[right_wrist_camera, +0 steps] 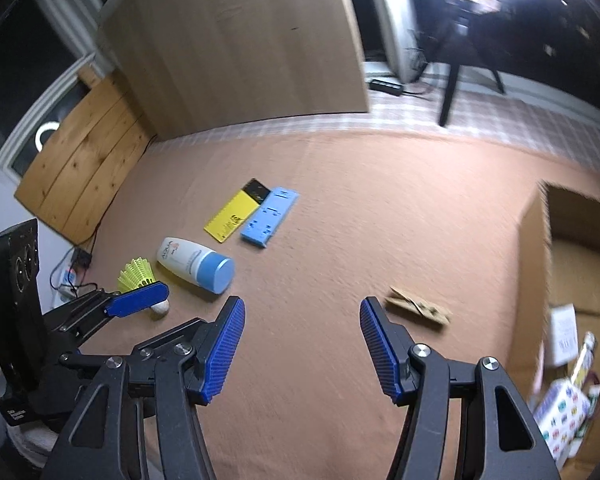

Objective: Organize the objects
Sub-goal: 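Move both tools back toward the AQUA sunscreen bottle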

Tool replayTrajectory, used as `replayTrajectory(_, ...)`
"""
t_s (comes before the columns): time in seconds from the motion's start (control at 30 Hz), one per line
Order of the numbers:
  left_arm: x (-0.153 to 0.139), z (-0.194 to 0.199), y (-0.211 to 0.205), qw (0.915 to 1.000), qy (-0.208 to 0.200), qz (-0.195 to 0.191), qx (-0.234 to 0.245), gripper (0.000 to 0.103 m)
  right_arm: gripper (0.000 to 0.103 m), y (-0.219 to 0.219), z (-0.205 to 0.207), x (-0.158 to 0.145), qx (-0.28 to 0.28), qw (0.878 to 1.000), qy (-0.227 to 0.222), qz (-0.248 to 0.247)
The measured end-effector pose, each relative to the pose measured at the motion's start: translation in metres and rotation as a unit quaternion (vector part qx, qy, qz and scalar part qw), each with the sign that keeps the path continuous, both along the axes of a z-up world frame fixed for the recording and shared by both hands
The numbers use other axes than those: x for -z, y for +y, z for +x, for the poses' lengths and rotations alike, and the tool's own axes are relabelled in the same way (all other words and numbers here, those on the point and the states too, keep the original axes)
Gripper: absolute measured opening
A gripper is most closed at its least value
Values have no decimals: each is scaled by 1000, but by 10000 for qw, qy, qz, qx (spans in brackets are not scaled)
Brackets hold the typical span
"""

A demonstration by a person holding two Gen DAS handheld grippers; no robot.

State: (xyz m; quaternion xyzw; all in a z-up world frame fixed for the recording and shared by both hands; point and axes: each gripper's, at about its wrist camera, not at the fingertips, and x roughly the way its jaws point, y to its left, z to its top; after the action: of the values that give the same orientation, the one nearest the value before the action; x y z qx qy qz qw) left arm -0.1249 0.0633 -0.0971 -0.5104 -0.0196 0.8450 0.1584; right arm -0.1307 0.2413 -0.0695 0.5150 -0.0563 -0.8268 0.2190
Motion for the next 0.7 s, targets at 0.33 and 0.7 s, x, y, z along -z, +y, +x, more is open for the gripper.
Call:
replayTrajectory(0.33,26,-17,-59,9949,-455,601,-678,72,56,-78,-27,12,-935,9953,-126,205)
replayTrajectory(0.7,40,-28,-73,9920,-677,781,-726,72,56,-137,-55,51,-1256,9887,-782,-243)
